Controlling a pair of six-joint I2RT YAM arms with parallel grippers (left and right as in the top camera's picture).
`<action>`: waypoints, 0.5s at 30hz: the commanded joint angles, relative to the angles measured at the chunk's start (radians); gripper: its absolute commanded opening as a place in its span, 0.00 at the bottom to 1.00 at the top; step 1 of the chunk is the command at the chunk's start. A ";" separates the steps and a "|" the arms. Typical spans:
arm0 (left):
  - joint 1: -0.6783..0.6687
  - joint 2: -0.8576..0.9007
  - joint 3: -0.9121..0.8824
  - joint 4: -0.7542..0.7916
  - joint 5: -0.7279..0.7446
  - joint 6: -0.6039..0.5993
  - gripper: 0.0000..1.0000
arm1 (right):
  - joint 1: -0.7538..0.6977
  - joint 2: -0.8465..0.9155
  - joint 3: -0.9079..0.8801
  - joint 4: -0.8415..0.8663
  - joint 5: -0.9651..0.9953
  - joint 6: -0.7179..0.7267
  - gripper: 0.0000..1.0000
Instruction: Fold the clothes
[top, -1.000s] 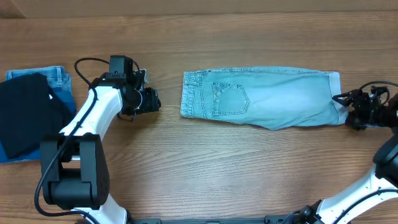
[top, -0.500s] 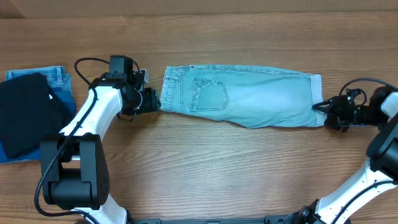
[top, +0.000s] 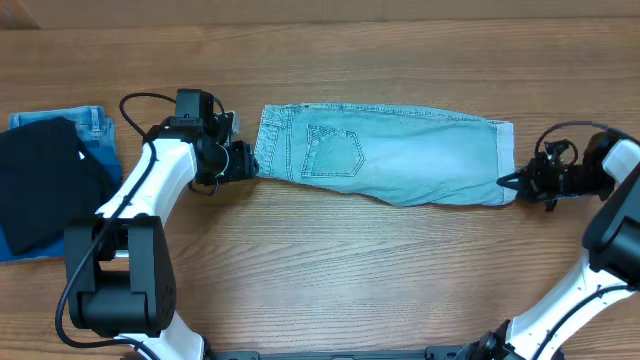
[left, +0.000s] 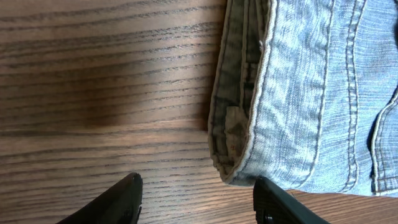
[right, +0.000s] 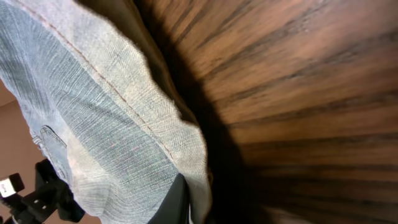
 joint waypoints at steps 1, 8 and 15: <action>0.004 -0.001 0.008 0.000 0.005 -0.003 0.61 | 0.010 0.016 0.032 -0.028 0.255 0.005 0.04; 0.004 -0.001 0.008 -0.006 0.005 -0.003 0.61 | -0.040 -0.115 0.348 -0.204 0.509 0.140 0.04; 0.004 -0.001 0.008 0.010 0.005 -0.003 0.66 | 0.093 -0.128 0.702 -0.438 0.460 0.082 0.04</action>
